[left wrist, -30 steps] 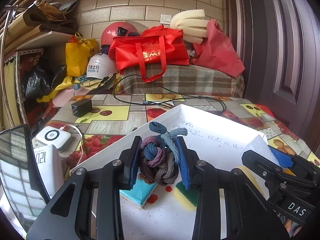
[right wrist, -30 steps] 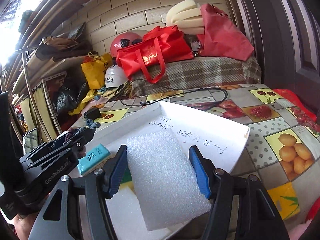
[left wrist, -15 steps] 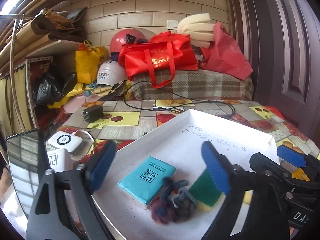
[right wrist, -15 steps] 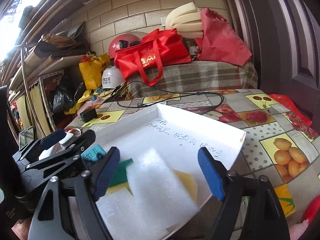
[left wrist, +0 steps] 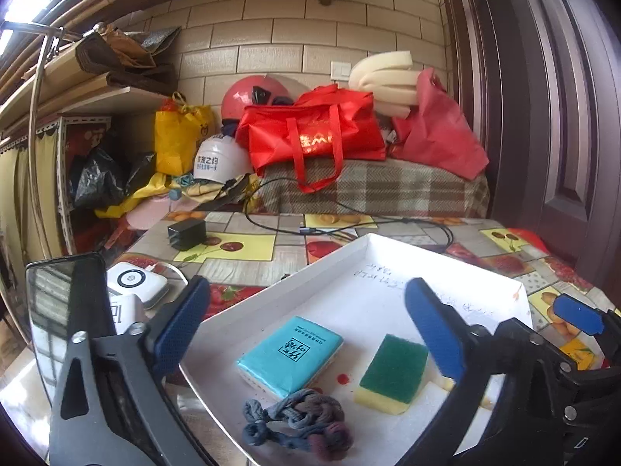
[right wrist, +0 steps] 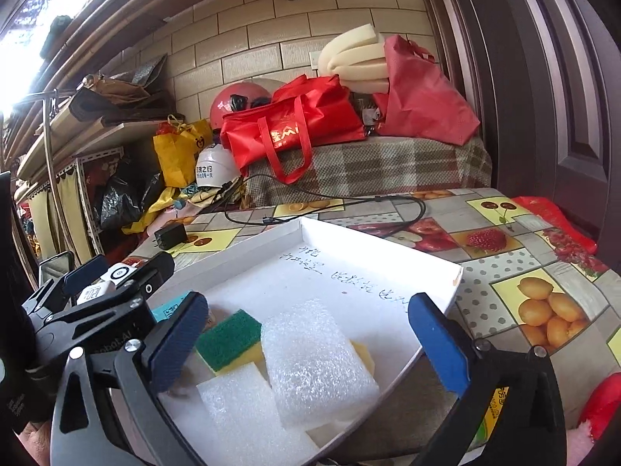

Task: Organize soft objects
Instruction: 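Drop the hair ties and foam block into the tray, opening both grippers, then grasp the braided rope toy with the left gripper while the right gripper grasps the red plush apple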

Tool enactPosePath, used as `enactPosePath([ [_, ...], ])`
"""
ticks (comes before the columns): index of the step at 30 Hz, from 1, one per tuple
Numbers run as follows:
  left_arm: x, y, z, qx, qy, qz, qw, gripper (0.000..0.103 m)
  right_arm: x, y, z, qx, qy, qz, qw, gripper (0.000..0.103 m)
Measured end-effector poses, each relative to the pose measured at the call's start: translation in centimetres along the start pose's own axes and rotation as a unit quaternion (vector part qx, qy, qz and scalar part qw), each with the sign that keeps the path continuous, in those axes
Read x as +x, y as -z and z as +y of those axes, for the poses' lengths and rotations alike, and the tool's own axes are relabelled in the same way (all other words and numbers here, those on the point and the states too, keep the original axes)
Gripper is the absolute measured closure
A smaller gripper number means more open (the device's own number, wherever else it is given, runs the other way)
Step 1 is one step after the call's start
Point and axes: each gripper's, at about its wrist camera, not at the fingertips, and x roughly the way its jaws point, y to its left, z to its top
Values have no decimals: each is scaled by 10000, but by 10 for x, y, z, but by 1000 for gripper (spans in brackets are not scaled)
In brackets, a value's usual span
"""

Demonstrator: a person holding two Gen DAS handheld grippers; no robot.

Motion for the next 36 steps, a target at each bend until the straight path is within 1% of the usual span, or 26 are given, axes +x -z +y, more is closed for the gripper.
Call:
enactPosePath([
  [4, -12, 3, -3, 14, 242, 46, 9997, 0, -11, 4, 0, -156, 47, -64, 9998, 0],
  [7, -26, 8, -9, 128, 514, 102, 9985, 0, -26, 10, -3, -298, 25, -98, 9995, 0],
  [9, -37, 12, -16, 264, 722, 139, 9969, 0, -39, 14, -8, -399, 18, -140, 9991, 0],
  [12, -56, 20, -29, 529, 1237, 360, 9903, 0, -58, 20, -20, -502, 12, -109, 9987, 0],
  [13, -62, 22, -33, 616, 1431, 434, 9868, 0, -67, 23, -28, -534, 23, -87, 9985, 0],
  [15, -77, 27, -42, 815, 1940, 560, 9760, 0, -82, 27, -41, -558, 92, -88, 9984, 0],
  [16, -84, 30, -48, 964, 2179, 634, 9691, 0, -90, 29, -49, -582, 203, -93, 9981, 0],
  [18, -97, 39, -65, 1357, 2625, 936, 9507, 1, -108, 32, -70, -623, 435, -101, 9971, 0],
  [19, -103, 44, -73, 1559, 2739, 1092, 9427, 1, -113, 33, -78, -643, 516, -98, 9966, 0],
  [21, -114, 53, -85, 1883, 2817, 1275, 9322, 1, -125, 37, -102, -662, 673, 83, 9955, 0],
  [23, -120, 59, -93, 2033, 2986, 1463, 9209, 1, -131, 39, -124, -539, 743, 290, 9954, 0],
  [24, -119, 62, -97, 2087, 3078, 1634, 9138, 1, -132, 40, -137, -433, 778, 442, 9950, 0],
  [26, -116, 68, -103, 2203, 3176, 1863, 9033, 5, -129, 40, -157, -260, 842, 695, 9937, 0],
  [28, -110, 74, -109, 2311, 3183, 2086, 8954, 6, -124, 41, -169, -183, 918, 934, 9912, 0],
  [30, -103, 77, -113, 2358, 3147, 2292, 8904, 6, -116, 44, -178, -37, 828, 1190, 9894, 0],
  [31, -99, 79, -114, 2351, 3128, 2383, 8889, 6, -109, 45, -181, 40, 766, 1331, 9881, 0],
  [34, -92, 81, -118, 2311, 3092, 2525, 8873, 6, -96, 43, -185, 190, 762, 1434, 9865, 0],
  [36, -91, 85, -122, 2409, 3074, 2606, 8830, 6, -87, 44, -187, 251, 758, 1576, 9843, 0],
])
